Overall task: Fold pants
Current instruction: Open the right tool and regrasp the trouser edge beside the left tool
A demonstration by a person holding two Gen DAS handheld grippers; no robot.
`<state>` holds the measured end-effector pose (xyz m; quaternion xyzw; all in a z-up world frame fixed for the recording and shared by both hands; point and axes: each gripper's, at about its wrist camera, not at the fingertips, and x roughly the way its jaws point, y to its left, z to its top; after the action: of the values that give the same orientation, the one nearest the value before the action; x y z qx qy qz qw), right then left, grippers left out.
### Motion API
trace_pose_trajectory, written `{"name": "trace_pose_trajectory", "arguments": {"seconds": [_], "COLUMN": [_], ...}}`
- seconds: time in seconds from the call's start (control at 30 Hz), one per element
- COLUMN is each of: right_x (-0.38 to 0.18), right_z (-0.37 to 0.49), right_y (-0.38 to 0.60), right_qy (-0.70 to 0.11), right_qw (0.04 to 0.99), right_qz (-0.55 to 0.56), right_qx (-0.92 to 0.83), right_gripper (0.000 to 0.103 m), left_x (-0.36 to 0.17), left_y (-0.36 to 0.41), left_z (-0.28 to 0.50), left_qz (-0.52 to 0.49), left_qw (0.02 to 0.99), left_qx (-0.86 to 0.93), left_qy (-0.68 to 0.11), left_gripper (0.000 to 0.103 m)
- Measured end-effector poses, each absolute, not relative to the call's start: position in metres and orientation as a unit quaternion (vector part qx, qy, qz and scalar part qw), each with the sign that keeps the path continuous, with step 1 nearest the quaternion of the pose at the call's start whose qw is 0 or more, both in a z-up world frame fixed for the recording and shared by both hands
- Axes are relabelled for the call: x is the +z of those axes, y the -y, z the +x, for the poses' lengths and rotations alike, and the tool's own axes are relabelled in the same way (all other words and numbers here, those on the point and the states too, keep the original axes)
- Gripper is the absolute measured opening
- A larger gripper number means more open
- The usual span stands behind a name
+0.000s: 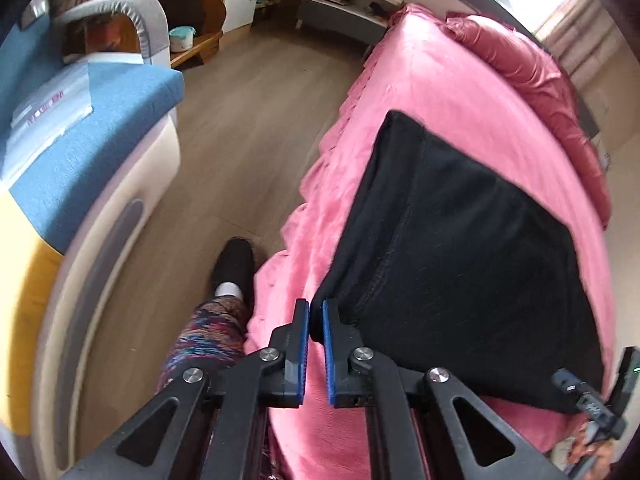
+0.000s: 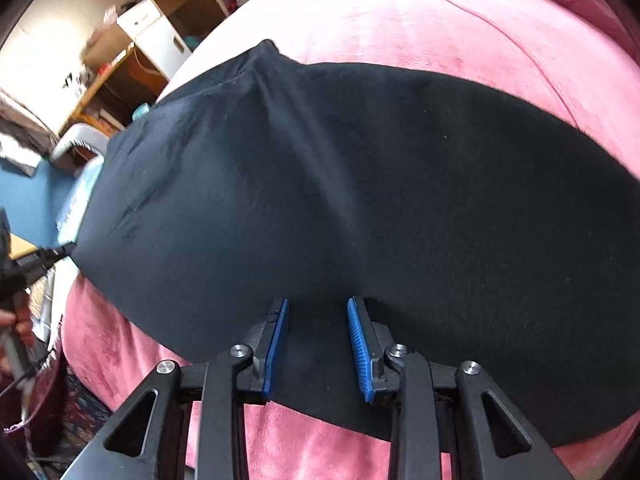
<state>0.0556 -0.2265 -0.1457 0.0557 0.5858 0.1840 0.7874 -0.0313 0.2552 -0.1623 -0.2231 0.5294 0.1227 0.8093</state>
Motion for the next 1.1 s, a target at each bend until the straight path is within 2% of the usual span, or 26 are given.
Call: {"name": "trace_pose_trajectory", "arguments": {"seconds": [0.03,0.07,0.1,0.23,0.33,0.6,0.9,0.93,1.07,1.1], "right_x": [-0.147,-0.148,-0.147,-0.15,-0.147,-0.12,-0.111,-0.112,-0.113,-0.11], "right_z": [0.054,0.054,0.053,0.051,0.045,0.036,0.001,-0.004,-0.002,0.003], "right_y": [0.229,0.231,0.234,0.243,0.246,0.268,0.398,0.408,0.408,0.399], "right_qy": [-0.584,-0.582,-0.58,-0.572,-0.566,-0.545,-0.511,-0.508,-0.515,-0.517], "right_qw": [0.788,0.789,0.79,0.793,0.791,0.808,0.814,0.814,0.81,0.811], "right_qz": [0.062,0.068,0.073,0.086,0.108,0.136,0.272,0.28,0.275,0.265], "right_qx": [0.185,0.185,0.185,0.192,0.204,0.179,0.052,0.041,0.057,0.074], "right_gripper": [0.03,0.03,0.03,0.035,0.05,0.054,0.057,0.056,0.037,0.036], "left_x": [-0.164,-0.164,-0.159,-0.123,-0.097,-0.112,-0.143,-0.147,-0.149,-0.148], "left_y": [-0.254,-0.255,-0.254,-0.24,-0.205,-0.088,-0.027,-0.025,-0.03,-0.031], "left_z": [-0.03,-0.03,-0.031,-0.04,-0.041,-0.015,0.0,-0.002,-0.003,-0.003], "left_qz": [-0.222,-0.221,-0.21,-0.154,-0.119,-0.04,0.039,0.038,0.021,0.018], "left_qw": [0.807,0.806,0.808,0.84,0.873,0.874,0.826,0.822,0.82,0.822], "left_qx": [0.128,0.134,0.153,0.197,0.149,-0.021,-0.099,-0.099,-0.101,-0.102], "left_qy": [-0.532,-0.532,-0.529,-0.481,-0.449,-0.484,-0.553,-0.559,-0.563,-0.56], "left_gripper": [0.012,0.02,0.033,0.034,0.035,0.035,0.035,0.035,0.035,0.035]}}
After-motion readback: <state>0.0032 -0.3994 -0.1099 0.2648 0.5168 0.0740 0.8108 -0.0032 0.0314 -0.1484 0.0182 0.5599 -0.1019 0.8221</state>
